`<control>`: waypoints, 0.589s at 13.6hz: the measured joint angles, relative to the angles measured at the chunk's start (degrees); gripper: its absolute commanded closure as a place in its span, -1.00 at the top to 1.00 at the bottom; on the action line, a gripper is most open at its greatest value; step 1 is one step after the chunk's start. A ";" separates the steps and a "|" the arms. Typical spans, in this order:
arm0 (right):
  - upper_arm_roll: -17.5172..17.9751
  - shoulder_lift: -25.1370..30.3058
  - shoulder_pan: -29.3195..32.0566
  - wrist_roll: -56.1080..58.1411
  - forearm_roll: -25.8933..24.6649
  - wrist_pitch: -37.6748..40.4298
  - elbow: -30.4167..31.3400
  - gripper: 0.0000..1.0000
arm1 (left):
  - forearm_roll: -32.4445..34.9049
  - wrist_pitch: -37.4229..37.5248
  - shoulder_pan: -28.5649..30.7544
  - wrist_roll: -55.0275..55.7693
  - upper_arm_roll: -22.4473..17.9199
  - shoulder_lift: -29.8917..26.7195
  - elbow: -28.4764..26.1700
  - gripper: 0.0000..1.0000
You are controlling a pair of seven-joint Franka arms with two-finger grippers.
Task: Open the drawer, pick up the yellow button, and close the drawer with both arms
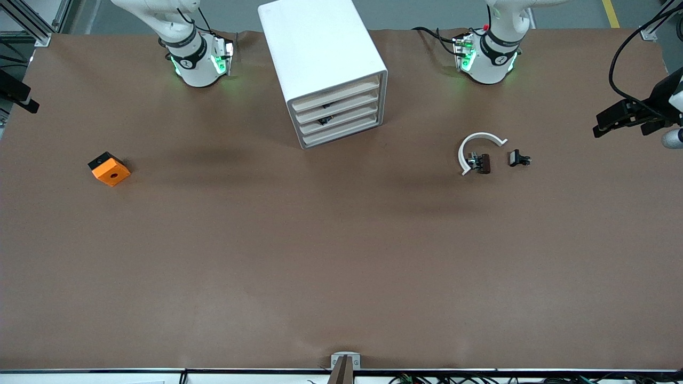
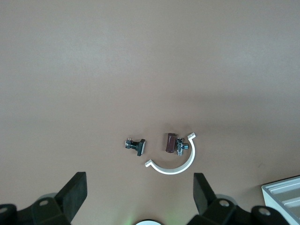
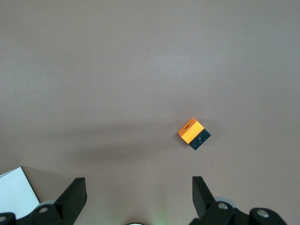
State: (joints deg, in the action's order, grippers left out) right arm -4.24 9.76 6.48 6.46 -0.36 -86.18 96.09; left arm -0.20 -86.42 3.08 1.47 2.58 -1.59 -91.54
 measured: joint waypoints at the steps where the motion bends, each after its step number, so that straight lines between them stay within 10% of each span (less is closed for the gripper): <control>1: 0.04 0.00 0.00 0.00 0.00 0.00 0.00 1.00 | 0.00 0.00 0.00 0.00 0.00 0.07 0.00 1.00; 8: 0.05 0.01 -0.01 0.00 0.00 -0.11 0.02 1.00 | 0.00 1.04 -0.39 0.00 0.43 5.36 -0.09 1.00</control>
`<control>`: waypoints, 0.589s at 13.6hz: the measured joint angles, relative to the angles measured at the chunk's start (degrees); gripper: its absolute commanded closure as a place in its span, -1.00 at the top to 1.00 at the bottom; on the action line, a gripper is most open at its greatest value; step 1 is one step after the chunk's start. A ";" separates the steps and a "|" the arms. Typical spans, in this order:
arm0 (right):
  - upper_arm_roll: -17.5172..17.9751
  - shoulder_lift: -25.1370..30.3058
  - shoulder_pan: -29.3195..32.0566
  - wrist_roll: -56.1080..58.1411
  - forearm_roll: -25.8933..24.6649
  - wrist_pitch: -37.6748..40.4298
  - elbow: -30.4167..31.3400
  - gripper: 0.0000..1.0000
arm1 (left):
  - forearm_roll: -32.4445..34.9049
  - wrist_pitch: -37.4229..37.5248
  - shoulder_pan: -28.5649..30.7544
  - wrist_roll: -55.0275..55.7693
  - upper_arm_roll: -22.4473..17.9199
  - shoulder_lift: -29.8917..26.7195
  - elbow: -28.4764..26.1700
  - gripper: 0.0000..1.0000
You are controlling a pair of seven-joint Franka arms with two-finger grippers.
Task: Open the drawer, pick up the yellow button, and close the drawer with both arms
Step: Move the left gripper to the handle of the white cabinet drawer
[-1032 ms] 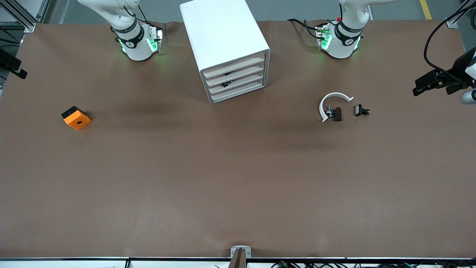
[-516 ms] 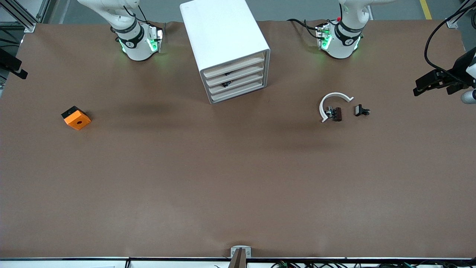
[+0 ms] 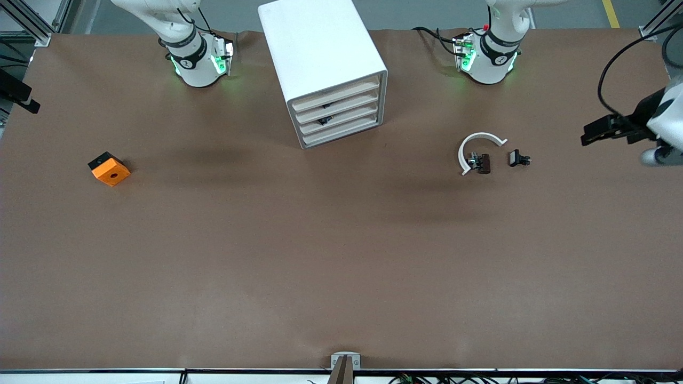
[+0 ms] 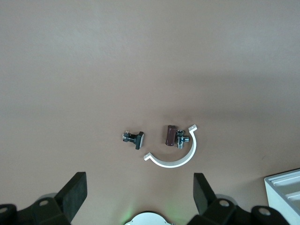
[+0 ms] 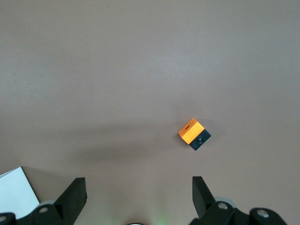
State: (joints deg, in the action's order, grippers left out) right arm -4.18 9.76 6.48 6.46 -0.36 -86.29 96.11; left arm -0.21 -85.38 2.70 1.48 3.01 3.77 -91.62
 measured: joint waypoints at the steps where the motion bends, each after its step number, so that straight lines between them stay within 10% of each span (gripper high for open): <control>1: 0.00 0.00 0.00 0.00 0.00 -0.02 0.00 1.00 | -0.15 0.00 -0.26 0.08 0.19 1.63 0.01 1.00; 8: 0.01 0.07 0.00 0.00 0.00 -0.08 0.00 1.00 | -9.69 -0.73 -3.77 7.53 0.51 14.00 0.12 1.00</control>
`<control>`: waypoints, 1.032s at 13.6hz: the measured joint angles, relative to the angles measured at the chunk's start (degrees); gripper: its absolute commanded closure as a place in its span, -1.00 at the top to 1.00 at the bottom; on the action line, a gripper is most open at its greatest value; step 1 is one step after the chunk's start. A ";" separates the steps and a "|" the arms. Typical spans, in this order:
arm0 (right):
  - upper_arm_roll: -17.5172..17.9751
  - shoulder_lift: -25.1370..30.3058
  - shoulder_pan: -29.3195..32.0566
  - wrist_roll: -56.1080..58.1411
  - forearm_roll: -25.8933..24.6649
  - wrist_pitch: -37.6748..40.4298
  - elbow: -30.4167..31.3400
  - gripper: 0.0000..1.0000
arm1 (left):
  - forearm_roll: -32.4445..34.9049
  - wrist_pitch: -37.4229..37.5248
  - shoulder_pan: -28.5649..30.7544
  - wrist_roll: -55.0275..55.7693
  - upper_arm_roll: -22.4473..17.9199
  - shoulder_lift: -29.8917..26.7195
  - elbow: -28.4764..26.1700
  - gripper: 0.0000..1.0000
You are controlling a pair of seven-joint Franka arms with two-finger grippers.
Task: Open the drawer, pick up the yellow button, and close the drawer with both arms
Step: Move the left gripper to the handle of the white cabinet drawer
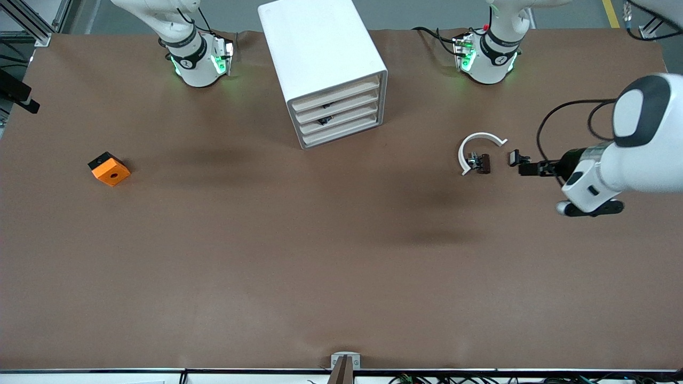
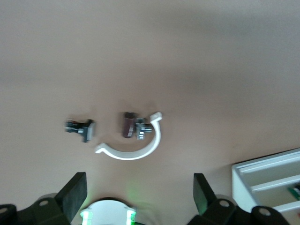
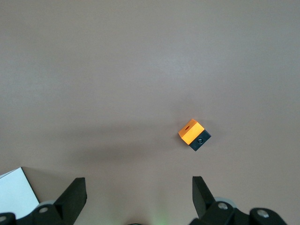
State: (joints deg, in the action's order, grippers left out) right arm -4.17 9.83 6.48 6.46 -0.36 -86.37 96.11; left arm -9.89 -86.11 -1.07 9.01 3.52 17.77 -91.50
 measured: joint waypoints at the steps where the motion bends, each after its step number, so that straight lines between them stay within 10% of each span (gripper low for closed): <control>1: 0.00 0.02 0.00 0.00 0.00 0.00 0.00 1.00 | -2.39 -0.61 -0.33 2.53 0.00 1.44 0.04 1.00; 14: 0.42 0.09 -0.14 0.00 0.00 -0.01 0.16 1.00 | -17.89 -4.02 -20.02 67.12 0.46 13.46 4.33 1.00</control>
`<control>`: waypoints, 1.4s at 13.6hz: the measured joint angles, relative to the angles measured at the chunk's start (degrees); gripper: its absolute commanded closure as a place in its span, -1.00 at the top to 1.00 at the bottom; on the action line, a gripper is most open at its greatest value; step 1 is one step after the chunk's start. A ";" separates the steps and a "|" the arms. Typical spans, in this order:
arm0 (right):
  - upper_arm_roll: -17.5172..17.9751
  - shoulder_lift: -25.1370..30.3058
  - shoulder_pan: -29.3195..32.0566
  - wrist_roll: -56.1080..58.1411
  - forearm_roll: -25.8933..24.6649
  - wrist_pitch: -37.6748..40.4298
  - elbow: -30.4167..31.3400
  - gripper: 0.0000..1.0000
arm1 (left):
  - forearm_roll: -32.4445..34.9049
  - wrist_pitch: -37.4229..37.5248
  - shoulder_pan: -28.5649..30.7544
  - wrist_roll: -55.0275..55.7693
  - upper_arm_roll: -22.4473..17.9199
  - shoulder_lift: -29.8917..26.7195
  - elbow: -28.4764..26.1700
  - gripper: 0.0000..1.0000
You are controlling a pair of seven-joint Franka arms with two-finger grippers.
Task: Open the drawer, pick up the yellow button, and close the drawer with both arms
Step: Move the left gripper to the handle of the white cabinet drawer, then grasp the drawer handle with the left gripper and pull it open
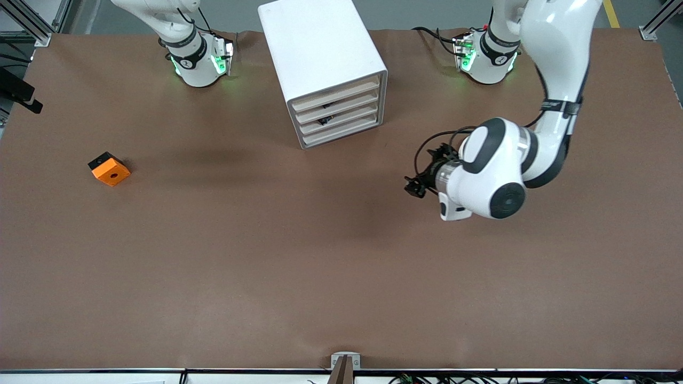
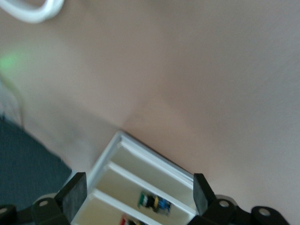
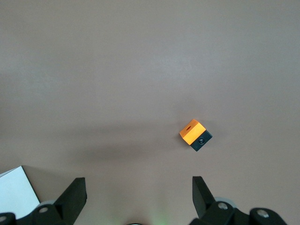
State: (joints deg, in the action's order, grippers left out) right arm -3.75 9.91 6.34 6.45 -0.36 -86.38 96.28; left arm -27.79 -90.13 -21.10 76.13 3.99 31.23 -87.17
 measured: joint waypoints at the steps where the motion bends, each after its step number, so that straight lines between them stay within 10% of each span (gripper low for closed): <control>1: -0.03 0.01 0.03 -0.01 0.00 0.00 0.03 1.00 | -1.75 1.27 -0.58 4.79 0.02 1.57 1.05 1.00; 13: -0.23 0.03 0.07 -0.02 0.00 -0.05 0.12 1.00 | -19.15 20.94 -2.07 41.12 5.62 13.89 2.78 1.00; 16: -0.24 0.03 0.07 -0.02 0.00 -0.05 0.13 1.00 | -20.66 22.01 -2.09 45.09 7.43 14.83 2.11 0.43; 19: -0.23 0.03 0.07 -0.02 0.00 -0.06 0.13 1.00 | -20.75 23.48 -2.12 46.30 9.66 14.85 1.07 0.29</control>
State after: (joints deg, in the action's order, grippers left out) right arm -3.99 9.94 6.40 6.44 -0.36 -86.45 96.41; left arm -48.54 -66.65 -23.22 122.43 13.65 46.08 -86.10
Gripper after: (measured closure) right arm 0.000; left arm 0.278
